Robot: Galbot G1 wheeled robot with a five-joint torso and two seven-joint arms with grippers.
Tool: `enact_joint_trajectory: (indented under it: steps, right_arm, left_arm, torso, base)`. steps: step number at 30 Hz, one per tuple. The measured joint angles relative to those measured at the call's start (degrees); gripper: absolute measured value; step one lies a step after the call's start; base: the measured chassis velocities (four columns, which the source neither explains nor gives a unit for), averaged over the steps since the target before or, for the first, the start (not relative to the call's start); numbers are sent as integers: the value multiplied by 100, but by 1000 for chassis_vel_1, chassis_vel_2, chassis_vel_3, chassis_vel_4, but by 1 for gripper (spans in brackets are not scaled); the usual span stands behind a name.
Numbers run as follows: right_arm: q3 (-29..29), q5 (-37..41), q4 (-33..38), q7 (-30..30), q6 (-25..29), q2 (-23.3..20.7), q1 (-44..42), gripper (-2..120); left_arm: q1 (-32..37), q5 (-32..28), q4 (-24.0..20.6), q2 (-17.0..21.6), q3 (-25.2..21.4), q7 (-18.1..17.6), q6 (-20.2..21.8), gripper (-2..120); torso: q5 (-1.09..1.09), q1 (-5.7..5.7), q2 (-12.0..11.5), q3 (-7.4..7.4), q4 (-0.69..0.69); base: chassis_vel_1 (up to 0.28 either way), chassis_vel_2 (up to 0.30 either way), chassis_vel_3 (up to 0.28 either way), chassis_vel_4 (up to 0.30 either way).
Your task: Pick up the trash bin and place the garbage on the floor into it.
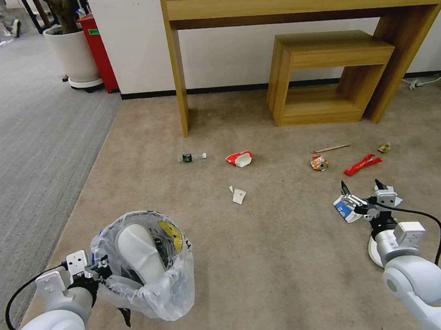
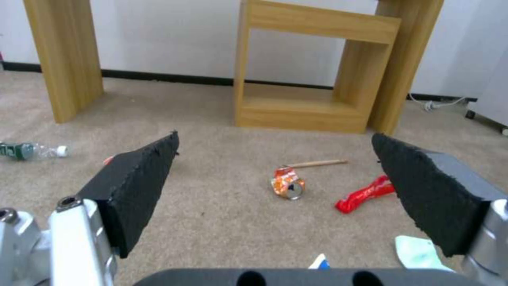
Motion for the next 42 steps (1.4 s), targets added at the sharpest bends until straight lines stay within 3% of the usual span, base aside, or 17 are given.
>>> enact_joint_trajectory:
  steps: [42]
  right_arm:
    - [-72, -240, -147, -77, 166, 76, 22, 89]
  left_arm:
    - [31, 0, 30, -9, -31, 20, -64, 1]
  torso:
    - [0, 0, 0, 0, 0]
  base:
    - [31, 36, -33, -37]
